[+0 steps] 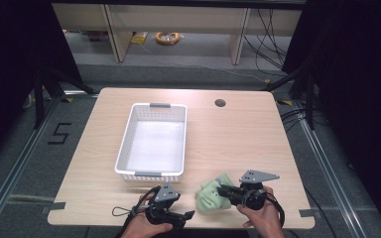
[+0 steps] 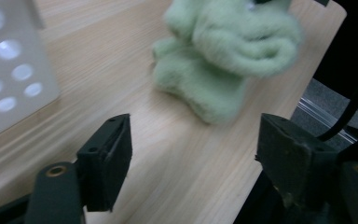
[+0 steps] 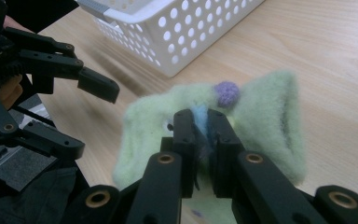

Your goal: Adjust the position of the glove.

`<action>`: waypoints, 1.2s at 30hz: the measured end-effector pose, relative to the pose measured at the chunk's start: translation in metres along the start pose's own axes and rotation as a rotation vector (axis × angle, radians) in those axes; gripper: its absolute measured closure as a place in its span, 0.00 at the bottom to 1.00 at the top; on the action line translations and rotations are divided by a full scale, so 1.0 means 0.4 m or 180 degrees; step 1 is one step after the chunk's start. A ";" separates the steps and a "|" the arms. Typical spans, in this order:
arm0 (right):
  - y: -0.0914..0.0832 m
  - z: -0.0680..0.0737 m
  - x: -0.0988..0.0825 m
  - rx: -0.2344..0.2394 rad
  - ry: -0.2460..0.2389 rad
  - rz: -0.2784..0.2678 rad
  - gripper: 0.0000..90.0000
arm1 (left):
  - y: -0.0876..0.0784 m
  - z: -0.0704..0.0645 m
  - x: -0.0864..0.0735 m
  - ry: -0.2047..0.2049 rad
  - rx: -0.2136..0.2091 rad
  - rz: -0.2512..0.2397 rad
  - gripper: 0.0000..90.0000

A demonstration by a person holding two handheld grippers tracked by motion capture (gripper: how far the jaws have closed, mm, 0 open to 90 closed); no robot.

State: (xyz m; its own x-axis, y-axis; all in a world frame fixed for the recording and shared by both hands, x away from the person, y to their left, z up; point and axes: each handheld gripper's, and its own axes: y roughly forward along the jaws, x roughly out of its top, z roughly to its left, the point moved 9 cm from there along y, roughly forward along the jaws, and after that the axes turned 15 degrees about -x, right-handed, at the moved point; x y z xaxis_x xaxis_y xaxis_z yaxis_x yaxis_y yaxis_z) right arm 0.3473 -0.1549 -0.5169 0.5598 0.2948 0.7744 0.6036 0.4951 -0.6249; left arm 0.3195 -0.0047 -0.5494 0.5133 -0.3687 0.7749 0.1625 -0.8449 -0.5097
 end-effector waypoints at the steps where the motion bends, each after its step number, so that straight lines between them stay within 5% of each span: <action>1: 0.001 0.006 -0.002 0.0033 0.0019 0.0030 0.93 | 0.001 -0.002 0.003 0.0012 0.0000 0.0021 0.31; 3: 0.005 0.014 -0.003 0.0076 0.0037 0.0036 0.93 | 0.012 -0.005 0.016 0.0100 -0.0036 0.0005 0.35; 11: 0.008 0.028 -0.003 0.0116 0.0003 0.0035 0.93 | 0.041 -0.003 0.049 0.0067 -0.0223 -0.0049 0.54; 18: 0.005 0.033 -0.001 0.0124 -0.0034 0.0018 0.93 | 0.041 -0.002 0.055 0.0167 -0.0263 0.0009 0.88; 21: -0.001 0.038 -0.001 0.0112 0.0083 0.0024 0.93 | 0.040 0.000 0.060 0.0058 -0.0279 -0.0023 0.91; 26: -0.006 0.032 -0.006 0.0062 0.0036 -0.0003 0.93 | 0.030 0.005 0.080 0.0194 -0.0253 0.0000 0.93; 33: -0.015 0.055 -0.036 0.0137 0.0272 0.0133 0.93 | 0.039 0.016 0.091 0.0196 -0.0272 0.0071 0.94; 34: -0.013 0.046 -0.039 0.0098 0.0175 0.0084 0.93 | 0.039 0.019 0.093 0.0181 -0.0253 0.0072 0.94; 36: -0.011 0.048 -0.045 0.0116 0.0222 0.0103 0.93 | 0.042 0.021 0.096 0.0119 -0.0267 0.0063 0.94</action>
State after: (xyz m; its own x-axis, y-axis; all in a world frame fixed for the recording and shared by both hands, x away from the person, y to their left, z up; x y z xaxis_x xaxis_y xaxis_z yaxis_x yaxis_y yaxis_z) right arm 0.3237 -0.1470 -0.5262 0.6177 0.2541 0.7443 0.5642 0.5162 -0.6444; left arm 0.3490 -0.0298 -0.5313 0.4837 -0.3985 0.7793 0.0808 -0.8662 -0.4931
